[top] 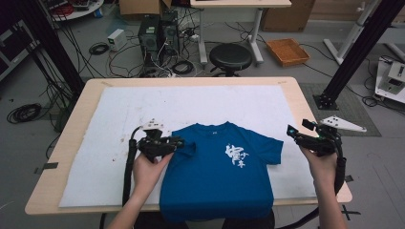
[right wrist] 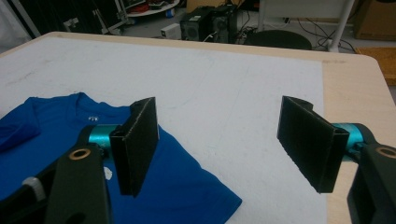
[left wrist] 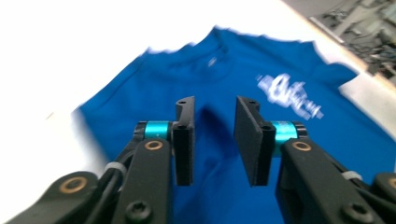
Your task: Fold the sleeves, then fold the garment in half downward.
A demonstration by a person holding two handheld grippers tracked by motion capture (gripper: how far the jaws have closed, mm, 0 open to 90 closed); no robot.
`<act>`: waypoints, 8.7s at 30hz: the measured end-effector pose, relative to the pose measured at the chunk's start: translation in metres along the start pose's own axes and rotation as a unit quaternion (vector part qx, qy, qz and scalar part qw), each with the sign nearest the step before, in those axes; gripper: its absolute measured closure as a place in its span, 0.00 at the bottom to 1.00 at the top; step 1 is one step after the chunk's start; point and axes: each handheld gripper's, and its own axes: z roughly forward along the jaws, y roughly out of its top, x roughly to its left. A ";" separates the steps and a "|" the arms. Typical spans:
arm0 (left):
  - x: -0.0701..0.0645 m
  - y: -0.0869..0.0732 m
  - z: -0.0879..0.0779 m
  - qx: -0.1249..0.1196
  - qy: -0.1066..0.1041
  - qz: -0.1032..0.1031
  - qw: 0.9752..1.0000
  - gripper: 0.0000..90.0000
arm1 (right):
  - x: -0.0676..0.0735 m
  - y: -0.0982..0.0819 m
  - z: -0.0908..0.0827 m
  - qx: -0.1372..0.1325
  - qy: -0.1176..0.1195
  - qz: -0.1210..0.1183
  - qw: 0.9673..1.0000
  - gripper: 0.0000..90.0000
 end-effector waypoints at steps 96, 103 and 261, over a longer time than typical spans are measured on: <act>0.048 -0.033 -0.040 -0.079 0.054 0.083 0.992 0.49 | -0.028 -0.056 0.071 0.173 -0.016 0.007 0.985 0.87; 0.049 -0.033 -0.039 -0.076 0.055 0.080 0.992 0.49 | -0.014 -0.044 0.057 0.139 -0.006 -0.013 0.990 0.99; 0.047 0.010 -0.003 -0.056 0.038 0.069 0.995 0.45 | 0.027 -0.012 0.080 0.048 0.055 0.018 0.997 0.47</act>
